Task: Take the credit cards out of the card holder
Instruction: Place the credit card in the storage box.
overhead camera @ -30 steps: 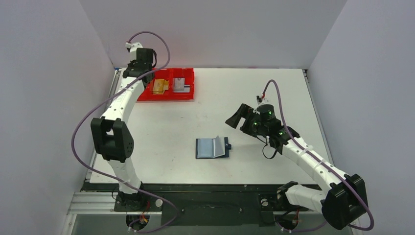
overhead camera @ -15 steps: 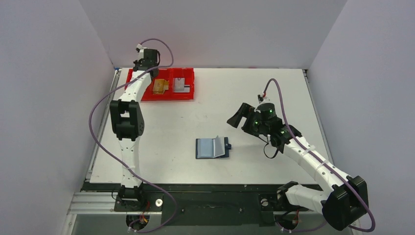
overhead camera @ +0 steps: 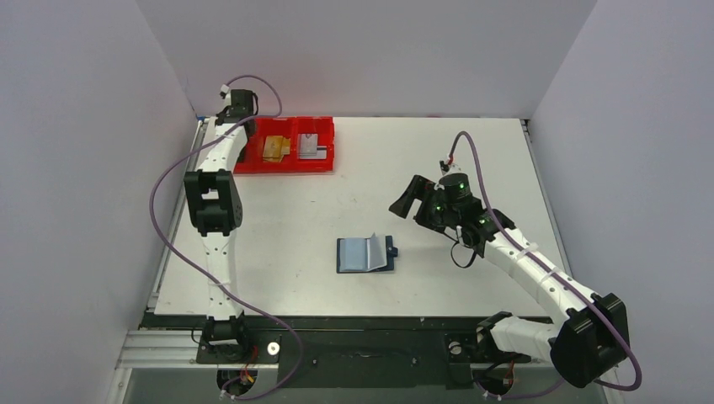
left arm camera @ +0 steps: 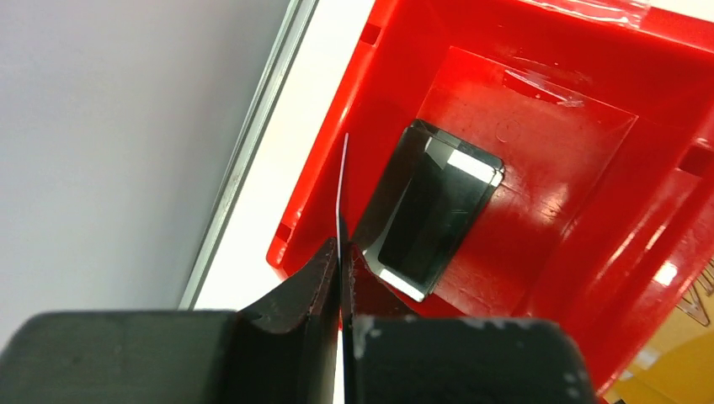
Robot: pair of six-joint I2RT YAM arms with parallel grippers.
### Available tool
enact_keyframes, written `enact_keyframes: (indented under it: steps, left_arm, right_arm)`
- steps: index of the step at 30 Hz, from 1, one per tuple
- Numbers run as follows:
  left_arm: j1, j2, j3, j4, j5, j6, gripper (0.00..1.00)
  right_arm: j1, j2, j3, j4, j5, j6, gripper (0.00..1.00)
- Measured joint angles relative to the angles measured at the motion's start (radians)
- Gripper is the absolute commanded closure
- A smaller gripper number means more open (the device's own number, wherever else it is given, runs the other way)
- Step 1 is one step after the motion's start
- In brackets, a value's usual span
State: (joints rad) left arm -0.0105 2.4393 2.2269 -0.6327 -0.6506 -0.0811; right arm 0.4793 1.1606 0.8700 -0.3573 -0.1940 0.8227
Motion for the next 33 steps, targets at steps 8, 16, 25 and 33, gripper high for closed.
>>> enact_keyframes:
  steps: [8, 16, 25, 33]
  left_arm:
    - [0.006, 0.025, 0.018, 0.0, 0.027, -0.002, 1.0]
    - [0.018, 0.045, 0.031, 0.0, 0.074, -0.014, 1.0]
    - [0.043, 0.047, 0.032, -0.005, 0.1, -0.038, 0.61]
    - [0.042, 0.046, 0.063, -0.023, 0.143, -0.06, 0.54]
  right_arm:
    - [0.007, 0.016, 0.004, -0.005, 0.0, -0.001, 0.15]
    - [0.012, 0.016, 0.005, -0.005, 0.0, -0.001, 0.15]
    - [0.024, 0.014, 0.005, -0.006, 0.001, -0.001, 0.15]
    - [0.036, 0.006, 0.005, -0.013, 0.008, -0.001, 0.15]
